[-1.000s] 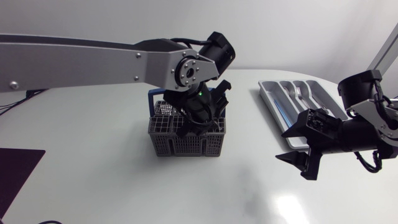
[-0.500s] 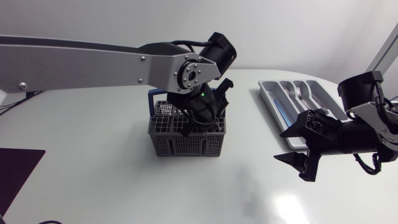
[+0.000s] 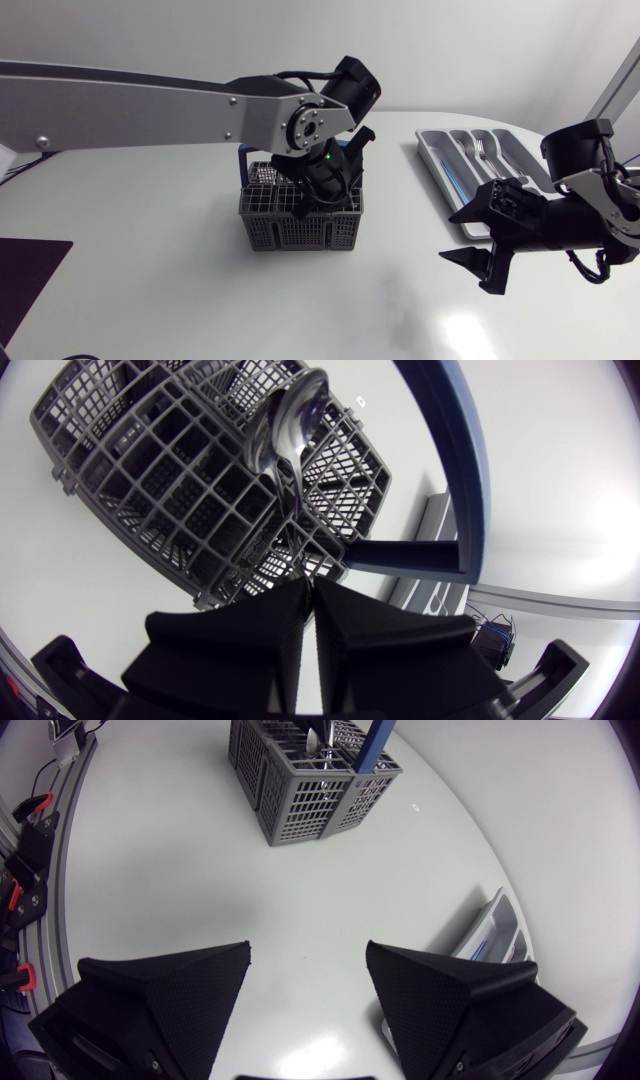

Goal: Unload the cutlery basket into the drawer organizer.

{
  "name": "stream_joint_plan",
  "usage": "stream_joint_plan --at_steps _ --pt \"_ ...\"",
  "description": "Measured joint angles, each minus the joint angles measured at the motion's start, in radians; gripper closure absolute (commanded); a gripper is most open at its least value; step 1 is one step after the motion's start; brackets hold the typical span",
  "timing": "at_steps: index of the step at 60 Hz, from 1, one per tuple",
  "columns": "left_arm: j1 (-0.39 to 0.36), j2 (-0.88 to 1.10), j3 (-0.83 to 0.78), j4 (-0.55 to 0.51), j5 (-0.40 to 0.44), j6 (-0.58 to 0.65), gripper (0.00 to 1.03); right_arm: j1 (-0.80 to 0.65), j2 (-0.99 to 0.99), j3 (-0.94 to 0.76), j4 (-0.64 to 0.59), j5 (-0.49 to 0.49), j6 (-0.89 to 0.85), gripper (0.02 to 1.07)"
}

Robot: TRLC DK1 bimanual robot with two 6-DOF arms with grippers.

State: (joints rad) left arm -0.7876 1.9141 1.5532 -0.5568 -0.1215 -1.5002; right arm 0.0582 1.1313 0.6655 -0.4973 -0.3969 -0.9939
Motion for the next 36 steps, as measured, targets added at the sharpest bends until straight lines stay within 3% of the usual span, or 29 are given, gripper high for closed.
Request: stream_joint_plan --at_steps 36 --pt "-0.001 -0.094 -0.153 0.150 0.000 0.000 1.00 0.058 -0.045 -0.033 0.011 0.000 0.049 0.23"
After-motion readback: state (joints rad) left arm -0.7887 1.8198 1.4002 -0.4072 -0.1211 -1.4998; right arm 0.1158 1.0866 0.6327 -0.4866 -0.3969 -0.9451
